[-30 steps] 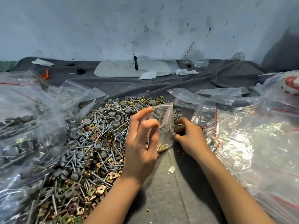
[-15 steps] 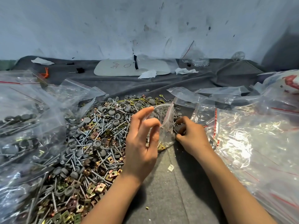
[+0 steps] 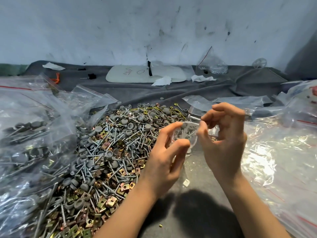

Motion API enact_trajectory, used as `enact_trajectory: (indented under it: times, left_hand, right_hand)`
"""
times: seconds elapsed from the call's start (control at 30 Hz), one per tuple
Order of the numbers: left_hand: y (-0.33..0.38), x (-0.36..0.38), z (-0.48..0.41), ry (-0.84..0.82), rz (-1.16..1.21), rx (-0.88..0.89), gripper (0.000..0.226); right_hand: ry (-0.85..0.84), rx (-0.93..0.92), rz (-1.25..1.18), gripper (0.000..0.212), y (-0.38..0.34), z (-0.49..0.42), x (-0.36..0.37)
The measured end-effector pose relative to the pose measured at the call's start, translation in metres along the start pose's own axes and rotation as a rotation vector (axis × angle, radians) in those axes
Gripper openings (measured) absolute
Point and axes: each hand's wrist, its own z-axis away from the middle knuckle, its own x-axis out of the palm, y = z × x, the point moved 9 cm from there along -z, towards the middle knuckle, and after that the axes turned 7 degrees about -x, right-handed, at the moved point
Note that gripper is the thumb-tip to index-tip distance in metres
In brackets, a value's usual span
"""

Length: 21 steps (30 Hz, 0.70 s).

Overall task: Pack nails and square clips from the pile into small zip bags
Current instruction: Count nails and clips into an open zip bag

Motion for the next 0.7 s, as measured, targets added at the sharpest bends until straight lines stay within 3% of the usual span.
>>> enact_trajectory:
  times: [0.17,0.27,0.4,0.47,0.6,0.7]
  left_hand:
    - [-0.005,-0.002,0.000,0.009,0.007,-0.031,0.014]
    - [-0.004,-0.004,0.000,0.029,0.002,-0.039,0.011]
    - [-0.005,-0.012,0.001,0.123,0.008,-0.073,0.012]
    - [-0.007,-0.017,0.001,0.184,0.018,-0.112,0.014]
    - [-0.017,-0.028,0.001,0.290,0.130,-0.228,0.011]
    - [-0.026,-0.036,0.004,0.356,0.212,-0.281,0.010]
  right_hand:
    - [-0.202,-0.036,-0.036,0.045,-0.002,0.005,0.021]
    - [-0.142,0.013,-0.141,0.038,0.003,0.004,0.016]
    - [0.013,0.240,-0.141,0.026,0.029,0.010,0.006]
    - [-0.151,0.352,0.025,0.023,0.047,0.021,0.020]
    - [-0.743,0.536,0.380,0.020,0.085,0.065,0.057]
    - [-0.774,0.569,0.446,0.020,0.088,0.073,0.059]
